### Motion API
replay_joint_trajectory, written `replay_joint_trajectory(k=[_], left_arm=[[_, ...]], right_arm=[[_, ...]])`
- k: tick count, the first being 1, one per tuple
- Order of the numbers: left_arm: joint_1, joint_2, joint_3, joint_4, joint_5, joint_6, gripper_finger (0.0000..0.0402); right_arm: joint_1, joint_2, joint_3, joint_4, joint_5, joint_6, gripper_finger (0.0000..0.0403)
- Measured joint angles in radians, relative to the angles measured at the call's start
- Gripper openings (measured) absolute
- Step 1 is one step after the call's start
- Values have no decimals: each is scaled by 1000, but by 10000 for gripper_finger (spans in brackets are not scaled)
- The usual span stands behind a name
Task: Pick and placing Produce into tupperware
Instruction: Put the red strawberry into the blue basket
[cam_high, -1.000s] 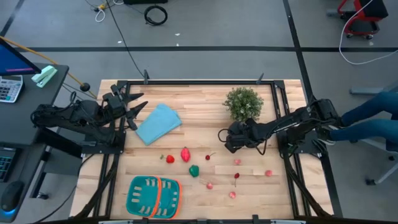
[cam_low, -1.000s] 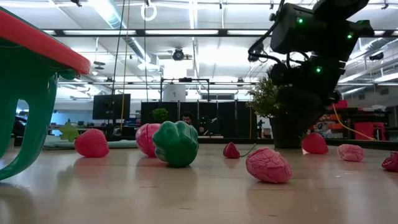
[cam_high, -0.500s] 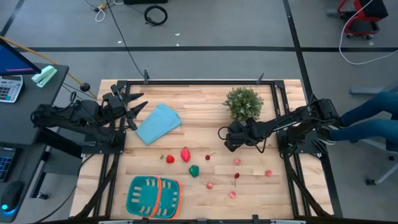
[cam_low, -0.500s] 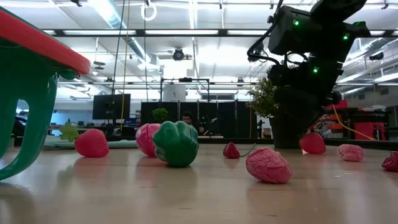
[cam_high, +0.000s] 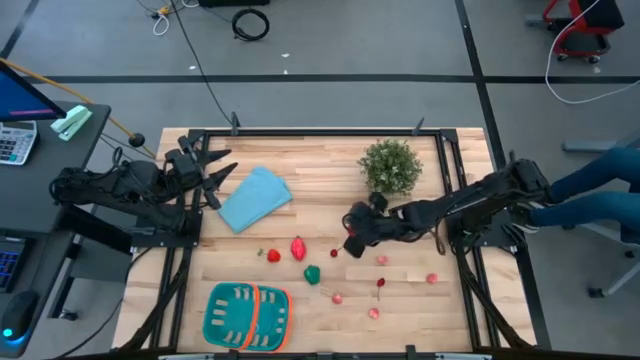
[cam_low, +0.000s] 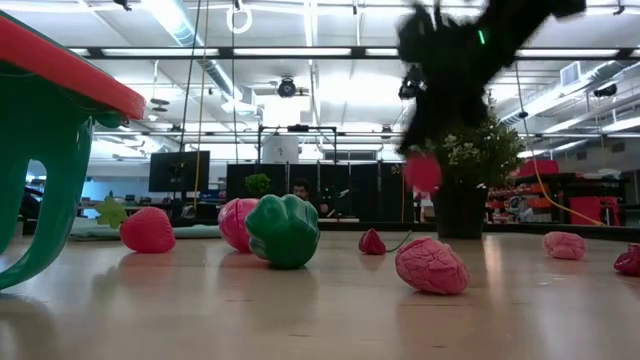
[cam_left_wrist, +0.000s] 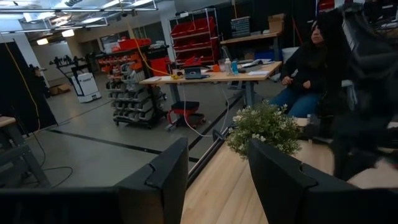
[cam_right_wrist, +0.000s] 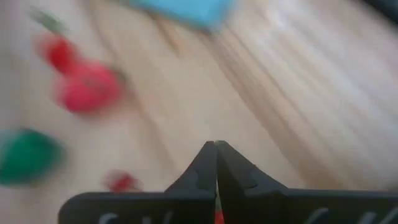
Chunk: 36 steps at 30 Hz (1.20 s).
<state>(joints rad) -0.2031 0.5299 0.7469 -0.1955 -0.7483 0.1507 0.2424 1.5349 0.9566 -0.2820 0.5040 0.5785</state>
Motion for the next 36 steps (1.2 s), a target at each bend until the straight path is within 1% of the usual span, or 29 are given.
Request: replay_joint_trajectory(k=[2,5,8,11,13,17,19,21,23,26,29,32,34,36], left_arm=[[0,0,0,1,0,0,173],[0,0,0,1,0,0,174],[0,0,0,2,0,0,172],[0,0,0,2,0,0,174],[0,0,0,5,0,0,176],[0,0,0,5,0,0,175],[0,0,0,6,0,0,173],[0,0,0,6,0,0,173],[0,0,0,7,0,0,173],[0,0,0,8,0,0,174],[1,0,0,8,0,0,172],[8,0,0,7,0,-1,173],[16,0,0,3,0,-1,175],[27,0,0,4,0,-1,176]], right_arm=[[25,-1,55,73,-8,-89,2],[56,1,116,216,-70,-218,2],[79,8,132,349,-113,-338,1],[82,53,132,486,-131,-411,1],[73,115,132,614,-204,-455,1],[47,285,140,950,-438,-473,0],[34,364,186,1016,-518,-452,0],[22,429,259,1007,-568,-445,0],[13,497,354,967,-643,-444,0],[10,599,522,842,-808,-442,0],[11,684,688,708,-917,-442,0],[9,744,819,569,-957,-453,0],[8,768,873,486,-957,-467,0],[8,781,905,445,-952,-475,0]])
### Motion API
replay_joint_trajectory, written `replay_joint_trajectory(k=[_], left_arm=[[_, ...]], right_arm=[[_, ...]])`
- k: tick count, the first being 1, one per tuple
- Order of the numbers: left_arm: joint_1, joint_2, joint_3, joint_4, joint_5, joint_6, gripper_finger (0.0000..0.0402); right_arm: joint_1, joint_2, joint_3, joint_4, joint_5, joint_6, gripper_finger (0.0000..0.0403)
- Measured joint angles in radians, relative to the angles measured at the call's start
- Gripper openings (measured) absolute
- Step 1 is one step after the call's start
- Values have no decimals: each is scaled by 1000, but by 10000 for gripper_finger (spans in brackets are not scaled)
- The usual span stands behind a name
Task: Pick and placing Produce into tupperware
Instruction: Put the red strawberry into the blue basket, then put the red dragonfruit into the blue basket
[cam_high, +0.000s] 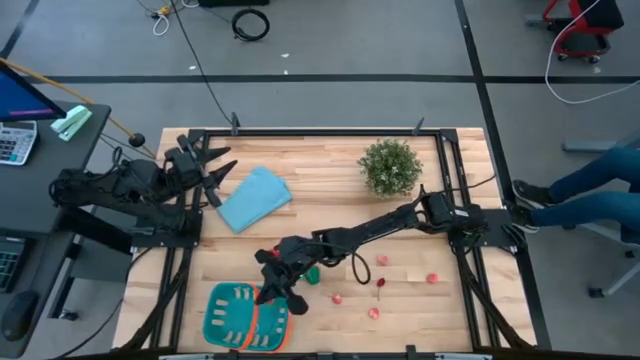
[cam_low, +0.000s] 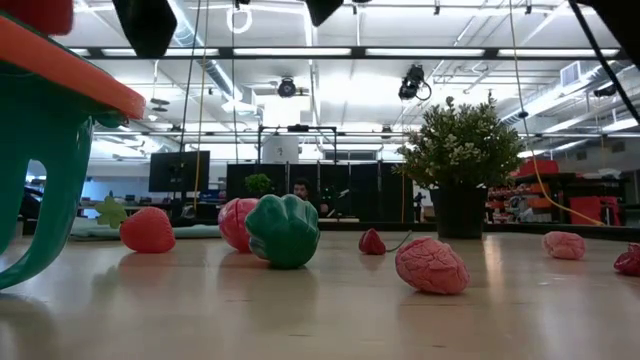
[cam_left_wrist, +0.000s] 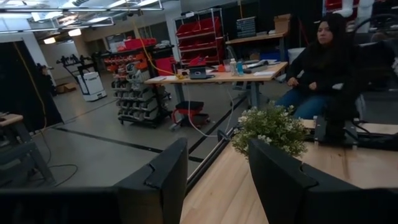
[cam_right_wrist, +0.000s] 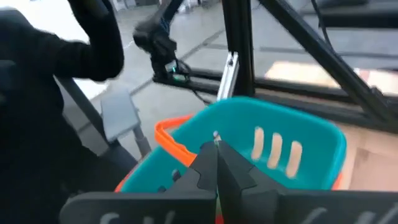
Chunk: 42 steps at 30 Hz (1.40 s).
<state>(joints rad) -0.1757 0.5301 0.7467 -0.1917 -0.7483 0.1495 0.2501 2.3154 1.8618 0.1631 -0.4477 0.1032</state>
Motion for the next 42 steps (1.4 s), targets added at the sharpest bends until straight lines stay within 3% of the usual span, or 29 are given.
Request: replay_joint_trajectory(k=[16,22,34,42], left_arm=[[57,0,0,-18,0,-2,176],[57,0,0,-45,0,14,177],[57,0,0,-62,0,18,191],[57,0,0,-72,0,20,194]], right_arm=[[8,34,11,-73,36,31,1],[26,28,11,-89,68,21,31],[69,15,11,-146,328,33,153],[53,-136,11,-526,511,79,163]])
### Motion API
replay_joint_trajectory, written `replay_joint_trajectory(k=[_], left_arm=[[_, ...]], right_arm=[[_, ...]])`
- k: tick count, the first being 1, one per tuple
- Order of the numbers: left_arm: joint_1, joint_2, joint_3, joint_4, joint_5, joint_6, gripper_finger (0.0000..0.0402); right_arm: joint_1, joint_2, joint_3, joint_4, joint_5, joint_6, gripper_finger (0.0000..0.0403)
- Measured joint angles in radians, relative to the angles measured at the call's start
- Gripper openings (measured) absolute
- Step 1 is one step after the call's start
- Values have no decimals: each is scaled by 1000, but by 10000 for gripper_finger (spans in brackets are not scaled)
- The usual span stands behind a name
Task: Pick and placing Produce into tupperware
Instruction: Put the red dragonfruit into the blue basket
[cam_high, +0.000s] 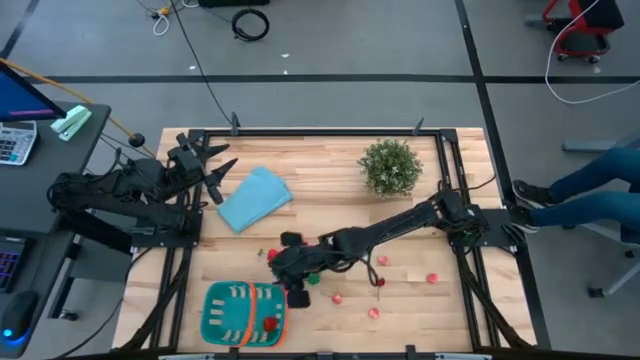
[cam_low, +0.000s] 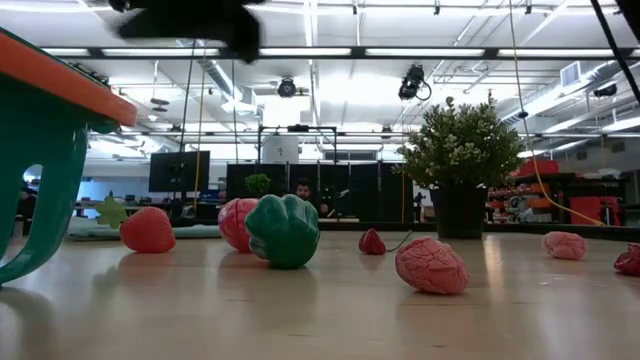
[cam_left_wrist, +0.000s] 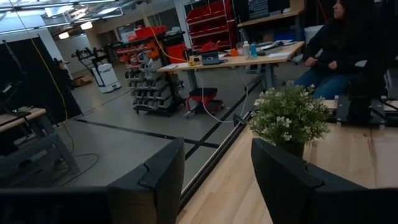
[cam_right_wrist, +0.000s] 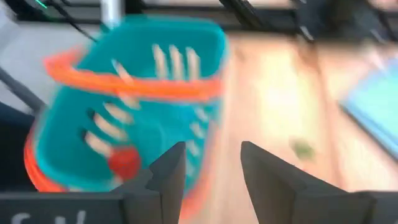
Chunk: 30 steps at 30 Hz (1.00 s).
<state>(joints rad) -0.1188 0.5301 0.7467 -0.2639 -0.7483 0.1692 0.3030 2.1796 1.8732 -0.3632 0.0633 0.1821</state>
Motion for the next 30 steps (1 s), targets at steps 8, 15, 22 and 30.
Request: replay_joint_trajectory(k=[8,15,22,30], left_arm=[[0,0,0,-46,0,-5,189],[0,0,0,-50,0,66,187],[0,0,0,-77,0,89,189],[0,0,0,-128,0,85,186]], right_arm=[[1,-58,0,-304,182,238,166],[-33,5,0,-343,197,441,206],[-96,52,0,-347,173,679,261],[-101,53,-1,-344,176,734,288]])
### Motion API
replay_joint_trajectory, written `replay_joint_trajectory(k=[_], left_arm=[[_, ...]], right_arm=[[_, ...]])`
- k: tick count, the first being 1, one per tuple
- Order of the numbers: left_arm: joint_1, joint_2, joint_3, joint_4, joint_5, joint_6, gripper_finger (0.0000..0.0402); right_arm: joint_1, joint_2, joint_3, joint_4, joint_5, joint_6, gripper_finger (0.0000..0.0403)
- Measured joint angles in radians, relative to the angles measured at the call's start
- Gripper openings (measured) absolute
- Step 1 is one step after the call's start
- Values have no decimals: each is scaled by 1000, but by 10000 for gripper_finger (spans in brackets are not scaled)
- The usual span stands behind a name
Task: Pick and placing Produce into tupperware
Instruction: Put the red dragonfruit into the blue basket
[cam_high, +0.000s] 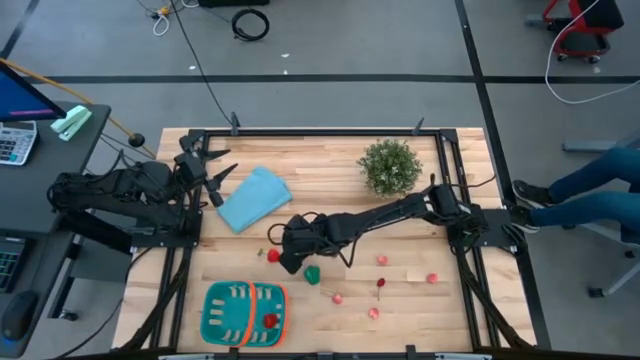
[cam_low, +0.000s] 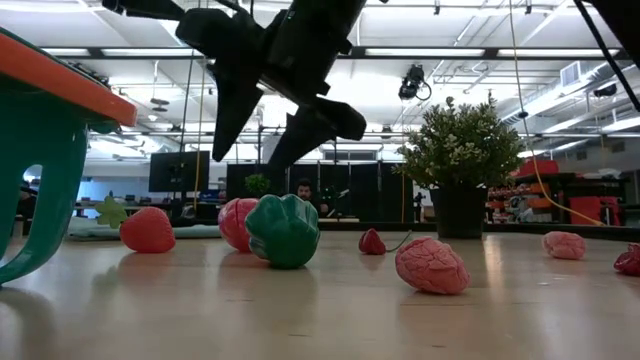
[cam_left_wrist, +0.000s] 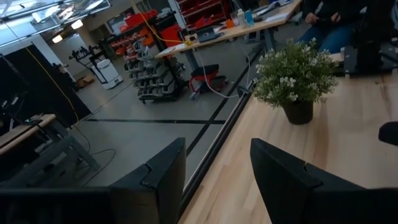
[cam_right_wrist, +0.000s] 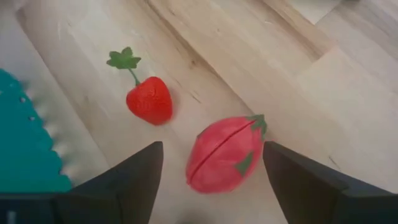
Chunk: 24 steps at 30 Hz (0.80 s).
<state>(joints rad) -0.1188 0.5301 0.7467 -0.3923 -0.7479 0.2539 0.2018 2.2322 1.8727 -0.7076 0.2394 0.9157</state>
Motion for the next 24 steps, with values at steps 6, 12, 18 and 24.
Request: replay_joint_trajectory(k=[6,12,18,24], left_arm=[[0,0,0,0,0,-8,189],[-5,12,1,-48,47,-136,184],[-6,89,0,-86,280,-249,186],[-27,223,0,-149,434,-53,188]], right_arm=[[6,37,-7,10,29,1,287],[5,52,-7,2,46,-39,286],[-3,18,-6,-13,65,-92,286],[9,-49,-6,-104,13,-139,286]])
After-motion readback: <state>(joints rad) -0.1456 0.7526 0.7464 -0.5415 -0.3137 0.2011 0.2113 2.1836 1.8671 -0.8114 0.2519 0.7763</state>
